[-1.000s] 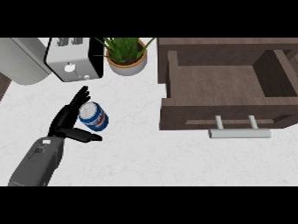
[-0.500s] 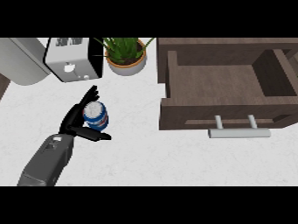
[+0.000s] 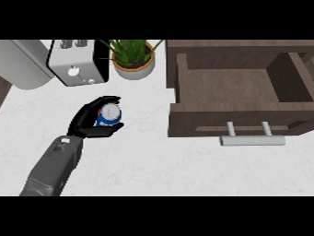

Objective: Pick up the can, place it into the drawer and close the drawer

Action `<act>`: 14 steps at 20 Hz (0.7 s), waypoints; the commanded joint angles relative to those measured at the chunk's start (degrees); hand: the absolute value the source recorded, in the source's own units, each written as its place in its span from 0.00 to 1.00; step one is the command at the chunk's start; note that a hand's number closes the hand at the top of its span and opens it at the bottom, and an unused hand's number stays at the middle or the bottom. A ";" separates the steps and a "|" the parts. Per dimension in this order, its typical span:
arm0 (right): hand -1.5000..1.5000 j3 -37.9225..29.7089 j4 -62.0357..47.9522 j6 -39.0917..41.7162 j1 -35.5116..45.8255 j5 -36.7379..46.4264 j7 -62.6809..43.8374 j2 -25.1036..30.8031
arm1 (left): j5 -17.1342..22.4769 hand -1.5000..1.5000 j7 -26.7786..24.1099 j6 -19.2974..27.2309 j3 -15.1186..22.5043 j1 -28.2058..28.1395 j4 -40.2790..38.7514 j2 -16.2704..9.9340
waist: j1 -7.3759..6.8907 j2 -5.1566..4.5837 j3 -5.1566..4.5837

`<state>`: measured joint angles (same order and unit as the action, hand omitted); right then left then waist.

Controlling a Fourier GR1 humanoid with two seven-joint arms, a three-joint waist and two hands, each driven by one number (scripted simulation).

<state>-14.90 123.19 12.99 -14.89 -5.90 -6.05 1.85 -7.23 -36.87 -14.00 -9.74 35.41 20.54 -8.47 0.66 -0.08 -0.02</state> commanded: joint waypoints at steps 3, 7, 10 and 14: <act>0.00 0.18 -0.62 0.01 0.06 1.20 1.61 -1.05 | 1.73 1.00 -0.68 -1.19 -0.60 0.71 0.62 2.89 | -0.04 -0.03 0.00; 0.00 3.27 0.26 -2.56 -3.20 1.90 2.45 -1.82 | 2.44 1.00 5.14 -4.56 1.26 -1.01 6.90 3.31 | -0.41 0.17 0.03; 0.00 -2.38 -0.11 0.51 0.59 -2.45 -0.45 0.95 | 4.18 1.00 8.30 -4.89 1.15 -0.69 12.05 4.16 | -0.64 0.21 0.04; 0.00 0.13 1.45 0.49 -4.27 0.16 1.75 -1.78 | 7.10 1.00 6.44 1.51 -3.33 -6.57 14.75 2.31 | -1.14 0.41 0.06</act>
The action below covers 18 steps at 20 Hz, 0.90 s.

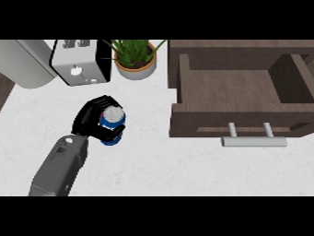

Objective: Pick up the can, place it into the drawer and close the drawer

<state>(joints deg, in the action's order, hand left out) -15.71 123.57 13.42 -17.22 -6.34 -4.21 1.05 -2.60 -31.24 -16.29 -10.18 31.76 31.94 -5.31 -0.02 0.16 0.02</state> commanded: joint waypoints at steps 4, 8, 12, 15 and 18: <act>0.00 -1.17 3.31 0.21 -3.57 -0.88 -0.62 -0.58 | 5.76 1.00 2.08 11.27 -8.03 -6.53 8.55 -2.98 | -1.24 0.63 0.11; 0.00 -1.50 1.24 0.11 -2.62 -0.04 2.03 -0.98 | 6.68 1.00 11.02 13.13 -3.33 -12.48 26.33 2.18 | -0.63 0.25 0.07; 0.00 1.39 3.54 -0.17 -6.55 -0.53 2.77 -1.02 | 4.94 1.00 18.47 16.19 0.58 -11.47 33.71 3.61 | 0.13 0.06 0.02; 0.00 -0.35 3.99 0.65 -3.98 -1.76 0.02 -1.00 | 2.54 1.00 22.66 18.27 4.08 -12.70 42.31 4.16 | -0.06 0.12 0.03; 0.00 -1.59 5.17 -1.18 -0.05 -1.94 -4.01 0.58 | 1.69 1.00 28.76 20.32 6.64 -9.51 46.46 5.15 | -0.03 0.02 0.01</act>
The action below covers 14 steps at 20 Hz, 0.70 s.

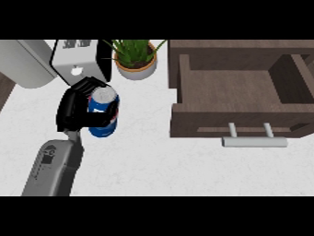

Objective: Pick up the can, place it into the drawer and close the drawer

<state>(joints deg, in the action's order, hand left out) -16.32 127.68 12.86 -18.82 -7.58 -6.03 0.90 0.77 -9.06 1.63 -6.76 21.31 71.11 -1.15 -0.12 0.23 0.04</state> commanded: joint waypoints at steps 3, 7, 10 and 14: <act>0.00 -3.06 -2.43 1.40 1.63 -2.22 1.09 1.64 | -0.79 1.00 12.10 6.02 6.89 4.71 9.66 1.11 | 0.33 -0.09 0.00; 0.00 4.94 -1.57 -3.35 1.95 3.46 -0.18 -0.84 | -0.47 1.00 19.03 9.67 11.31 9.68 13.23 1.13 | 0.34 -0.16 -0.02; 0.00 -0.02 -2.70 -0.18 2.44 1.30 0.95 0.82 | -2.07 1.00 23.38 15.10 16.07 13.08 13.35 1.14 | 0.53 -0.15 -0.01; 0.00 -1.99 -3.53 2.83 -2.69 -2.57 6.34 0.05 | -1.65 1.00 21.00 17.13 15.74 21.58 4.31 1.15 | 1.13 -0.23 0.00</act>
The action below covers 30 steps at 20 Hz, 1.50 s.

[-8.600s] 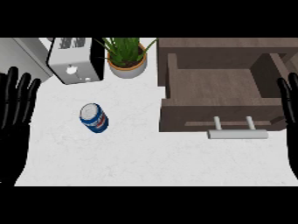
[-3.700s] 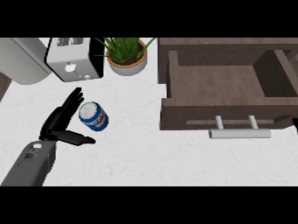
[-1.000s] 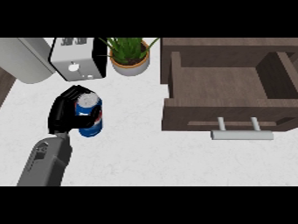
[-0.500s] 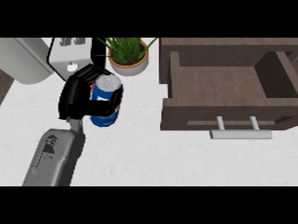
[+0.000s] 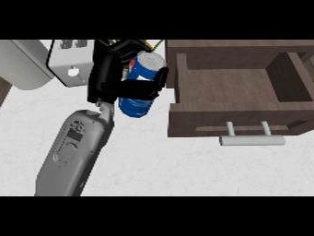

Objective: Pick up the can, place it into the drawer and close the drawer

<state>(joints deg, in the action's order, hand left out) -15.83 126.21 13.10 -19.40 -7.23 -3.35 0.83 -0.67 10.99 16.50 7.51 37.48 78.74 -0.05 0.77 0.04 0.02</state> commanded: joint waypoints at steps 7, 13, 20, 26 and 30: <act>0.00 -1.67 -2.91 -1.21 4.69 -0.32 -1.73 1.20 | 3.14 1.00 5.40 8.33 1.56 23.54 -13.94 0.05 | 0.57 -0.23 0.02; 0.00 -3.13 -2.32 0.16 4.90 -1.90 -2.87 2.67 | 6.44 1.00 5.48 11.17 3.19 30.36 -21.10 0.05 | 0.67 -0.22 0.02; 0.00 0.02 2.08 -0.85 2.71 -0.18 -4.52 -0.44 | 9.61 1.00 1.38 12.49 2.26 39.87 -35.40 0.05 | 1.60 -0.45 0.02; 0.00 -1.65 -2.59 -0.70 7.66 -0.03 -5.20 2.62 | 15.92 1.00 -2.27 15.11 8.44 43.98 -42.13 0.05 | 2.35 -0.69 0.06; 0.00 -0.16 -0.46 0.39 3.73 0.10 -3.25 0.31 | 17.51 1.00 1.36 16.28 9.83 49.69 -46.75 0.05 | 2.93 -0.63 0.10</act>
<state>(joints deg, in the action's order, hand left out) -17.01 124.28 13.10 -13.81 -7.80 -7.01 2.19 14.90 11.16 31.95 16.27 82.33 36.83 0.00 3.10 -0.54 0.09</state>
